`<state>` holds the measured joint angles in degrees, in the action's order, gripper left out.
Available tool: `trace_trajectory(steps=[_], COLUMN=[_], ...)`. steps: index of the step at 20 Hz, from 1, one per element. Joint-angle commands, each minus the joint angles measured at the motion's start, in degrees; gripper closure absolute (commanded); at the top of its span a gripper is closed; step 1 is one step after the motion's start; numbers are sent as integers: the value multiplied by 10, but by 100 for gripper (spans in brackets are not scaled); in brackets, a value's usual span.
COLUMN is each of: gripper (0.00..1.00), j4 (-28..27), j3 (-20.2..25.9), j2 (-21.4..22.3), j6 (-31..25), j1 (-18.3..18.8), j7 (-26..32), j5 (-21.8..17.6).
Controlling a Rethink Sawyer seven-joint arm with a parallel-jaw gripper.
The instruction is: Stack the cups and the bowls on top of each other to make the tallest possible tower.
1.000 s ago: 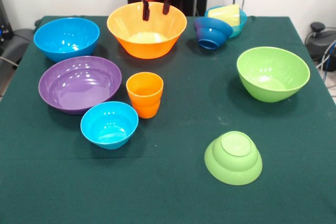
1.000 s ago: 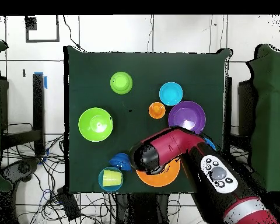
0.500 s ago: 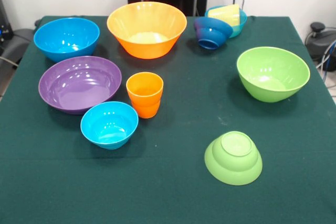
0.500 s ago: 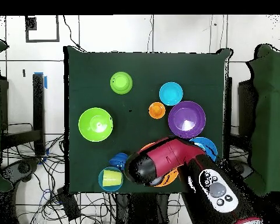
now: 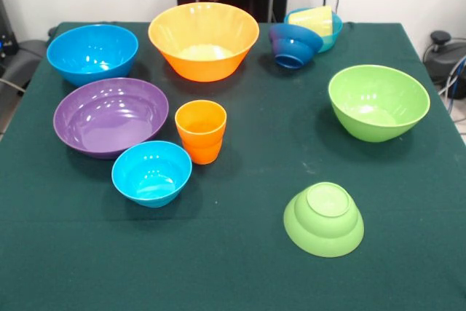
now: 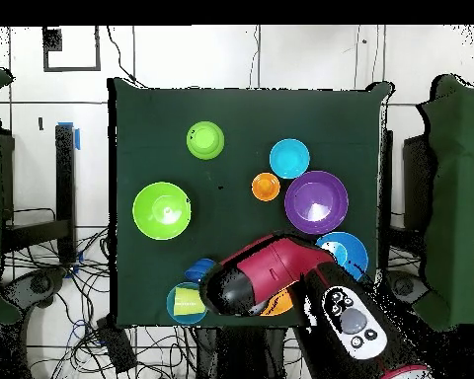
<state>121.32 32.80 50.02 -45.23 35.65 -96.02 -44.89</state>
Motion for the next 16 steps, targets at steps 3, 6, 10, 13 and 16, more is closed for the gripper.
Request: trace_trajectory(steps=[3,6,10,13,16], gripper=[0,0,0,0,0], j4=[28,21,-9,-37,-53], j3=[-25,-35,-47,-54,-59], j2=[-43,-56,-116,-157,-174], j6=[71,78,93,99,106], j1=[-40,-46,-44,-38,-36], j7=[-39,-40,-29,-14,-5], j5=[-47,-48,-53,-60,-67])
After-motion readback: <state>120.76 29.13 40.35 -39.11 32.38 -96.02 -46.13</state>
